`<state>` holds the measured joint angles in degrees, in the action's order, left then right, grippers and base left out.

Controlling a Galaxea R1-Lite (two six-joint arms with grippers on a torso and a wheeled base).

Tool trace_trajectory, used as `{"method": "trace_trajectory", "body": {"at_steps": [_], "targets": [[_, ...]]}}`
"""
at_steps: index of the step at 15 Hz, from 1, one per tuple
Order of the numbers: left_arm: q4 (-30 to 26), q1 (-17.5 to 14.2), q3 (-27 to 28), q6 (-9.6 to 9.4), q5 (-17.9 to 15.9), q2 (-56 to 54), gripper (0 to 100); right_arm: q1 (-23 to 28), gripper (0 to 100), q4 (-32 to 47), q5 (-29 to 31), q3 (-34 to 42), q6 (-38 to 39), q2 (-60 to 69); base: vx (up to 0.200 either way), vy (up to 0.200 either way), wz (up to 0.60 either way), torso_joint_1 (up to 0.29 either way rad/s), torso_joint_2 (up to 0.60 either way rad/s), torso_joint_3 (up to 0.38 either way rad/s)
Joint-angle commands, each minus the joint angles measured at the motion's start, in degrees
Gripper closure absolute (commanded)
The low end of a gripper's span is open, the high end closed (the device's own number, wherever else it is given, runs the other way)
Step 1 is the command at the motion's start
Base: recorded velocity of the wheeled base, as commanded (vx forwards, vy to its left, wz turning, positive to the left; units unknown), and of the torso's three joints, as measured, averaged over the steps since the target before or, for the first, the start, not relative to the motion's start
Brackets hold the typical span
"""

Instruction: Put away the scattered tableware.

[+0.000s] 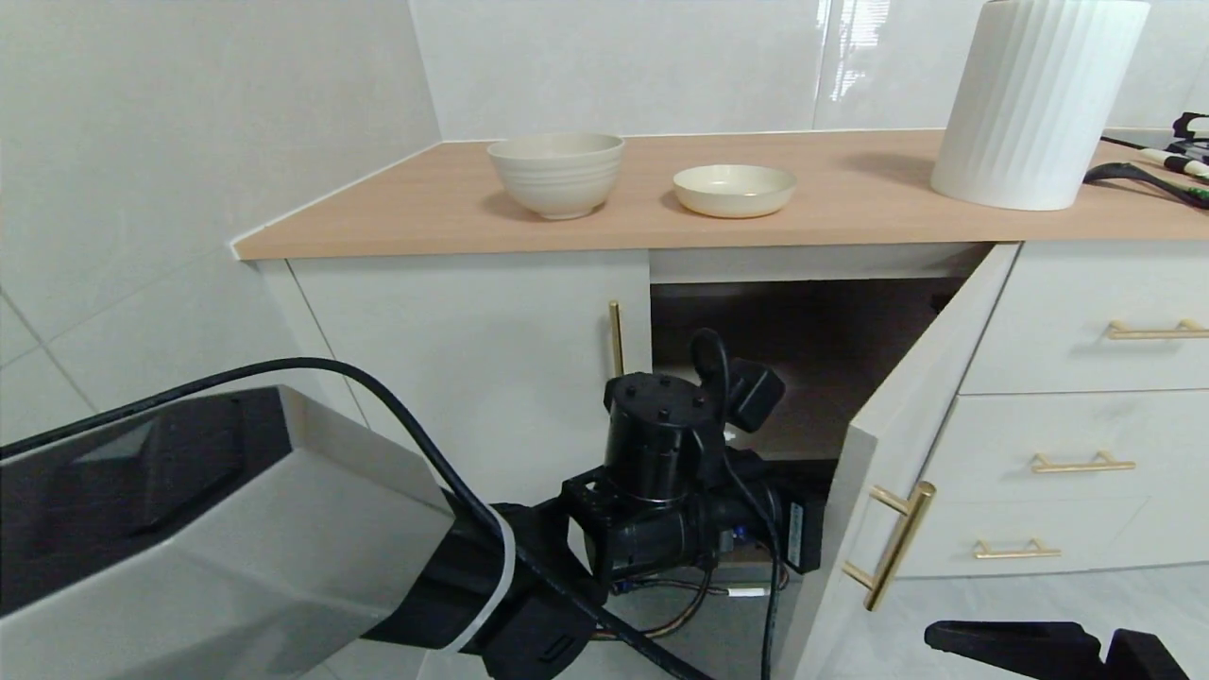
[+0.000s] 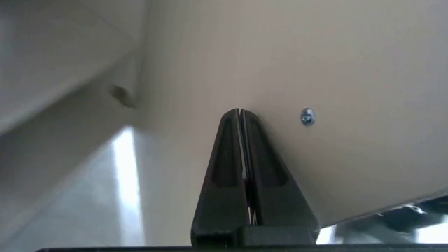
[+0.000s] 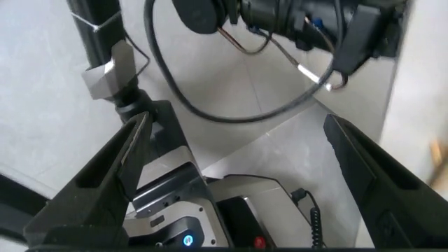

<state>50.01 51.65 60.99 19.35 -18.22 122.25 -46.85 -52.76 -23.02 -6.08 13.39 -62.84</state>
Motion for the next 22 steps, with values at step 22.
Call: {"method": "trace_trajectory", "body": {"at_steps": [22], "targets": [[-21.27, -32.14, -28.82, -7.66, -0.76, -51.58, 100, 18.72, 0, 14.09, 14.75, -32.5, -8.38, -32.96, 0.0, 0.0, 0.0, 0.0, 0.0, 0.0]]}}
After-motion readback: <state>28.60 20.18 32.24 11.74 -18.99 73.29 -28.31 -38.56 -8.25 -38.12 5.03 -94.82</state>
